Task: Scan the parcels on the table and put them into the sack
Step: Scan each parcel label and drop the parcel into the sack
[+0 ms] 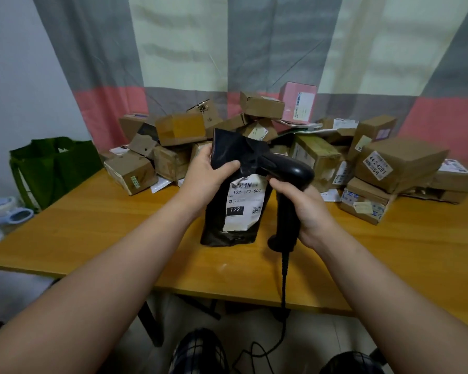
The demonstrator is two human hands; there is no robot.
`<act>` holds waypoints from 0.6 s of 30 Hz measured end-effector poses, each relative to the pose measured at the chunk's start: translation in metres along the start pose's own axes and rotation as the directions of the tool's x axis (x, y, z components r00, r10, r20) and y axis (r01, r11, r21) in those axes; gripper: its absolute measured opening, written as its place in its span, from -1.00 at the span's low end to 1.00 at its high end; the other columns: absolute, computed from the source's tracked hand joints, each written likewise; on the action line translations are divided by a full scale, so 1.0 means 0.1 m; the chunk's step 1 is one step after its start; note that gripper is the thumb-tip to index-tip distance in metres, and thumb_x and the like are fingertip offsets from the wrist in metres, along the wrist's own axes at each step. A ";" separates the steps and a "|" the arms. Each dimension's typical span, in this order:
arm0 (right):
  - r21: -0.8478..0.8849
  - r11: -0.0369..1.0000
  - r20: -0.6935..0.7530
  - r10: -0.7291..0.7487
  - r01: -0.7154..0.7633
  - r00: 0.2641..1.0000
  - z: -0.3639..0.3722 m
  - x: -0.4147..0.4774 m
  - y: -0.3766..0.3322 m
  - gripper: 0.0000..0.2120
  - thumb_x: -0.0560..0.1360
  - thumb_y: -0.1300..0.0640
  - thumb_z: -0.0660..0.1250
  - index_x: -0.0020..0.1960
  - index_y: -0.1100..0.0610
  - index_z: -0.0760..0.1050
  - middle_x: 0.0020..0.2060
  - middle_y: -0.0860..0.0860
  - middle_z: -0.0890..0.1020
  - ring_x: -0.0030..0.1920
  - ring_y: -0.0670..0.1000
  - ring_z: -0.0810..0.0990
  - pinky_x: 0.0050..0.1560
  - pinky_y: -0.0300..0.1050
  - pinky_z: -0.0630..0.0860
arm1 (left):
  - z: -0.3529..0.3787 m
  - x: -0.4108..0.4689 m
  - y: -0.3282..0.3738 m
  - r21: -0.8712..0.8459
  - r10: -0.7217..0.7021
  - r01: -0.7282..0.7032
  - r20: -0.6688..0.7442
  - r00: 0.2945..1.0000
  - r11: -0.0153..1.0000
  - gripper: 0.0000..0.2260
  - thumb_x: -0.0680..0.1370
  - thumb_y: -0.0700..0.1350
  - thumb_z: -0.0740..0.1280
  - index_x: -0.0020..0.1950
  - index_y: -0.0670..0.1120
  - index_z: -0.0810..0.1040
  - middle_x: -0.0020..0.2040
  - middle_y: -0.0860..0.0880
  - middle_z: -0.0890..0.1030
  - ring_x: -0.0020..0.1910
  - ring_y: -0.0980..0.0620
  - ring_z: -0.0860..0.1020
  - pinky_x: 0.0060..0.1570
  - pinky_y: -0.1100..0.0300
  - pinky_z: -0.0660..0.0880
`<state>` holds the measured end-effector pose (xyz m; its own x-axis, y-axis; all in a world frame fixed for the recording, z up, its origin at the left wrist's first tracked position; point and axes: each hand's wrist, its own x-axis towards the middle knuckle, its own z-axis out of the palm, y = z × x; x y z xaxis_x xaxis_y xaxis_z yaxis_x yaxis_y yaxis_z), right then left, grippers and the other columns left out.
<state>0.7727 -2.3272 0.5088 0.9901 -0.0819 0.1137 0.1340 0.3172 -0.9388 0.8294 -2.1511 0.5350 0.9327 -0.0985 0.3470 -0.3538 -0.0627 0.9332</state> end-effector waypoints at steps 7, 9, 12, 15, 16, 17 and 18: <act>-0.137 0.986 0.038 -0.086 0.091 0.996 0.12 0.06 0.07 -0.90 0.48 0.17 0.42 -0.04 0.00 0.61 -0.19 -0.12 0.72 -0.16 -0.15 0.69 -0.29 -0.37 0.53 | -0.25 -0.05 0.00 0.375 -0.038 -0.005 0.106 0.994 0.927 -0.14 0.31 -0.01 0.59 0.45 -0.05 0.17 0.31 0.06 0.43 0.28 0.09 0.43 0.21 0.20 0.44; -0.180 0.977 0.033 -0.113 0.117 0.993 0.14 0.08 0.10 -0.87 0.48 0.18 0.42 -0.01 0.00 0.59 -0.21 -0.17 0.71 -0.18 -0.21 0.67 -0.30 -0.41 0.50 | -0.28 -0.10 -0.03 0.443 0.005 -0.048 0.099 0.995 0.895 -0.19 0.33 -0.06 0.58 0.45 -0.03 0.20 0.24 0.13 0.45 0.22 0.17 0.43 0.09 0.38 0.41; -0.241 0.962 0.033 -0.127 0.131 0.991 0.18 0.10 0.12 -0.69 0.46 0.17 0.44 0.19 0.12 0.55 -0.07 -0.09 0.70 -0.10 -0.23 0.65 -0.25 -0.45 0.48 | -0.28 -0.12 -0.05 0.469 0.102 -0.083 -0.015 0.995 0.879 -0.39 0.40 -0.14 0.52 0.38 -0.06 0.34 0.22 0.06 0.52 0.19 0.12 0.48 0.11 0.24 0.46; -0.352 0.913 0.014 -0.213 0.204 0.977 0.20 0.08 0.10 -0.58 0.43 0.14 0.47 0.25 0.10 0.48 0.07 -0.06 0.63 0.05 -0.20 0.59 -0.09 -0.44 0.47 | -0.28 -0.07 -0.05 0.411 0.108 -0.073 -0.062 0.992 0.909 -0.56 0.46 -0.21 0.47 0.31 -0.12 0.47 0.16 0.00 0.60 0.15 0.04 0.56 0.14 0.07 0.53; -0.391 0.891 0.009 -0.247 0.230 0.969 0.19 0.06 0.09 -0.69 0.43 0.13 0.47 0.15 0.04 0.52 -0.03 -0.12 0.64 -0.03 -0.23 0.59 -0.11 -0.42 0.46 | -0.29 -0.04 -0.06 0.410 0.100 -0.066 -0.062 0.993 0.910 -0.60 0.47 -0.21 0.46 0.29 -0.14 0.49 0.15 -0.03 0.61 0.13 0.03 0.58 0.14 0.03 0.54; -0.430 0.871 0.010 -0.257 0.237 0.966 0.18 0.02 0.08 -0.84 0.44 0.11 0.46 -0.02 -0.03 0.56 -0.21 -0.18 0.64 -0.17 -0.23 0.60 -0.17 -0.34 0.48 | -0.29 -0.02 -0.07 0.410 0.091 -0.059 -0.059 0.994 0.910 -0.62 0.48 -0.21 0.45 0.28 -0.14 0.51 0.14 -0.04 0.62 0.11 0.02 0.59 0.13 -0.01 0.55; -0.470 0.852 0.014 -0.254 0.231 0.967 0.17 -0.03 0.08 -0.90 0.44 0.09 0.45 -0.19 -0.05 0.54 -0.39 -0.18 0.61 -0.31 -0.17 0.59 -0.23 -0.22 0.49 | -0.30 -0.01 -0.09 0.404 0.083 -0.053 -0.058 0.995 0.913 -0.65 0.49 -0.20 0.44 0.26 -0.15 0.53 0.13 -0.05 0.63 0.10 0.02 0.60 0.11 -0.03 0.56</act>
<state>0.7711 -2.3082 0.5064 0.9240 -0.1462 0.3534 0.3238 -0.1925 -0.9263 0.8342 -2.1208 0.5292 0.9025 -0.0453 0.4282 -0.4006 -0.4533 0.7963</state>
